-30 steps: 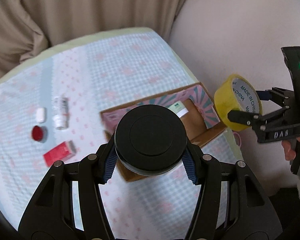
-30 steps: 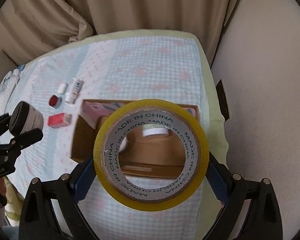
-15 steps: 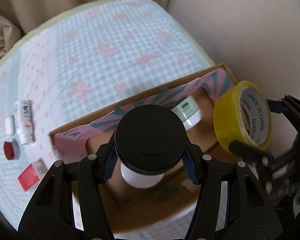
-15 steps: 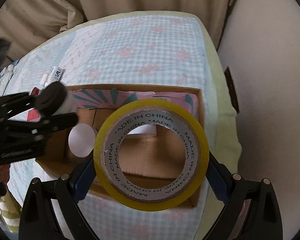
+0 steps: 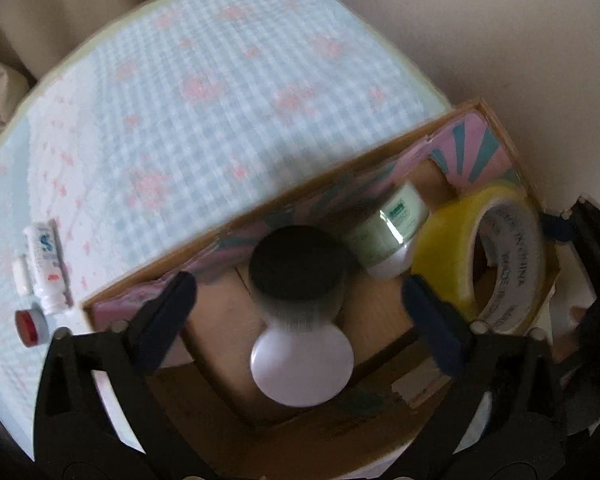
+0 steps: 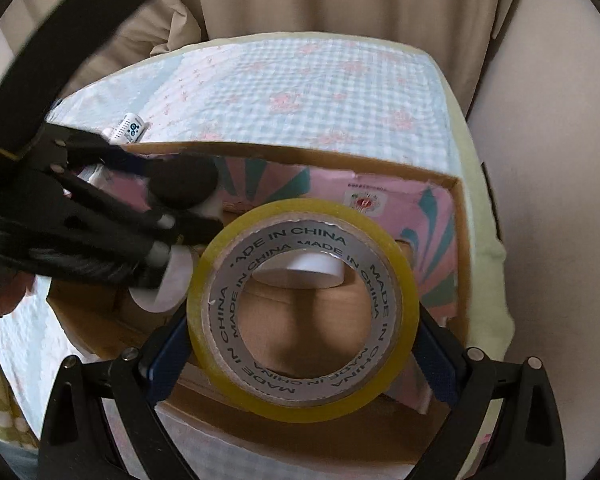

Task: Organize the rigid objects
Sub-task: 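Carry the tape roll and black-lidded jar over the cardboard box, then lower both objects into the box and open both grippers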

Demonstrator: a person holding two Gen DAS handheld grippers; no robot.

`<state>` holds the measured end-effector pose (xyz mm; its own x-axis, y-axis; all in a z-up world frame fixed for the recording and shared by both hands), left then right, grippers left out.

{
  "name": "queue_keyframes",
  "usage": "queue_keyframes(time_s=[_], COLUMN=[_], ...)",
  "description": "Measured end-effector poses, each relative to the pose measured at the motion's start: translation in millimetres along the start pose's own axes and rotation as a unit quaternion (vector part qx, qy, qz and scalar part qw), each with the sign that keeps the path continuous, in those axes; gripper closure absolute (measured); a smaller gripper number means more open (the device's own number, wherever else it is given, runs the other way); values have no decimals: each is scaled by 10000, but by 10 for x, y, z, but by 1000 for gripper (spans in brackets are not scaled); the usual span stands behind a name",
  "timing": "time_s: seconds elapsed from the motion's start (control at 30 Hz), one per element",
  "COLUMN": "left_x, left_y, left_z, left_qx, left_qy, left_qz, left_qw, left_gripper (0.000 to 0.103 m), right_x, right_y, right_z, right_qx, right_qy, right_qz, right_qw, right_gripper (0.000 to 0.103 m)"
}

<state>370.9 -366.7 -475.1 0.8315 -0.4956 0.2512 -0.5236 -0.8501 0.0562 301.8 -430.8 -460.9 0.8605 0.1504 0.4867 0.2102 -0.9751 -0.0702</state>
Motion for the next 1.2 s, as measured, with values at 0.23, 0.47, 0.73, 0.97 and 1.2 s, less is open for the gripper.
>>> queue_keyframes(time_s=[0.23, 0.47, 0.73, 0.97, 1.2], left_x=[-120, -248, -345, -546, -846], left_y=[-174, -240, -238, -312, -456], left_z=[-189, -320, -571, -1022, -1641], left_qx=[114, 86, 74, 95, 116], left_qy=[98, 93, 176, 369, 669], left_qz=[-137, -310, -349, -417, -623], left_qw=[9998, 9994, 9992, 9984, 9957], left_gripper=[0, 0, 0, 0, 0], right_x=[-39, -34, -33, -21, 101], right_y=[-30, 33, 39, -49, -322], right_z=[-134, -159, -360, -660, -1106], right_qx=[-232, -468, -625, -738, -709], right_qy=[459, 255, 197, 120, 362], right_qz=[-173, -128, -38, 12, 58], right_qw=[9985, 9985, 9978, 9972, 9968], right_gripper=[0, 0, 0, 0, 0])
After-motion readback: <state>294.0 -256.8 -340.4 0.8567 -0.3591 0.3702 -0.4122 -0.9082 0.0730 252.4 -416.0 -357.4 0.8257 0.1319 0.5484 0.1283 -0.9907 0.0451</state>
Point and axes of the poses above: each gripper's, at about its wrist camera, not at the fingertips, and z roughly the way its jaws point, y to its right, x to its top, the point moved 8 cm from there along z, roughly the way its jaws point, and after that the axes turned 1 degree about z, right-handed, at the moved point
